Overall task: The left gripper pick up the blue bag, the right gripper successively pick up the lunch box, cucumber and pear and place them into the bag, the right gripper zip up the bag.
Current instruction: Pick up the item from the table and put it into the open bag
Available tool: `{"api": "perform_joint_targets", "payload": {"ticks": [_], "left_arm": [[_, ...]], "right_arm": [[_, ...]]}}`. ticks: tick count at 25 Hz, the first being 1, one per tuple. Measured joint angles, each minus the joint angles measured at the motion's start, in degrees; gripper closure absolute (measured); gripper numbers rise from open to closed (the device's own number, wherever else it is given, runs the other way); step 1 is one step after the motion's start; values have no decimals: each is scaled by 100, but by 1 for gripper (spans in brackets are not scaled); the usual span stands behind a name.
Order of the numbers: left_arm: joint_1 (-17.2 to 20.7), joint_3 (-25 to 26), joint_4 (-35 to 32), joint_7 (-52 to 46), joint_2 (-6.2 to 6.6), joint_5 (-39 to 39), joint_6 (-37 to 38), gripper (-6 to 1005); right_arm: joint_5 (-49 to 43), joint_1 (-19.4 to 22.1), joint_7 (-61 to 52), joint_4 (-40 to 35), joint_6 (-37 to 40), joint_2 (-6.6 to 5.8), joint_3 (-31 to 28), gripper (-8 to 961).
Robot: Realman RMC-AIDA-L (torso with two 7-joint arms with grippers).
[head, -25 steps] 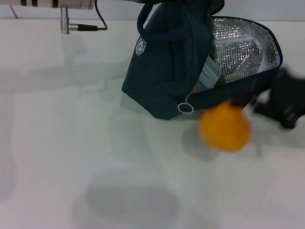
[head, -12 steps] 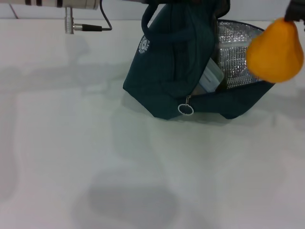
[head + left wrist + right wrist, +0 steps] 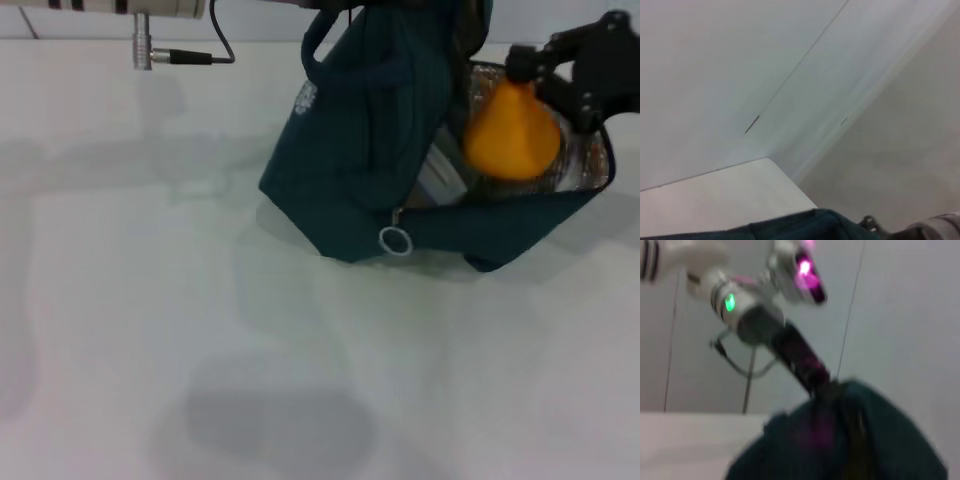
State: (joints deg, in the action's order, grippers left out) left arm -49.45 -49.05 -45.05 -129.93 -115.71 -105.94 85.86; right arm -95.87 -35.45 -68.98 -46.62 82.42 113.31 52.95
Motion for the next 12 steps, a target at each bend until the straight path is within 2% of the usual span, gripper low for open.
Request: {"api": "perform_joint_targets", "payload": {"ticks": [7,12], "left_arm": [[7,10,5,-10,31,0,1,948],[-11,10,5,-12,35,-11,1,949]], "right_arm": [[-303,-76,-10,56,-886,169,274,810],[-359,-157,-225,68,-949,173,313,797]]}}
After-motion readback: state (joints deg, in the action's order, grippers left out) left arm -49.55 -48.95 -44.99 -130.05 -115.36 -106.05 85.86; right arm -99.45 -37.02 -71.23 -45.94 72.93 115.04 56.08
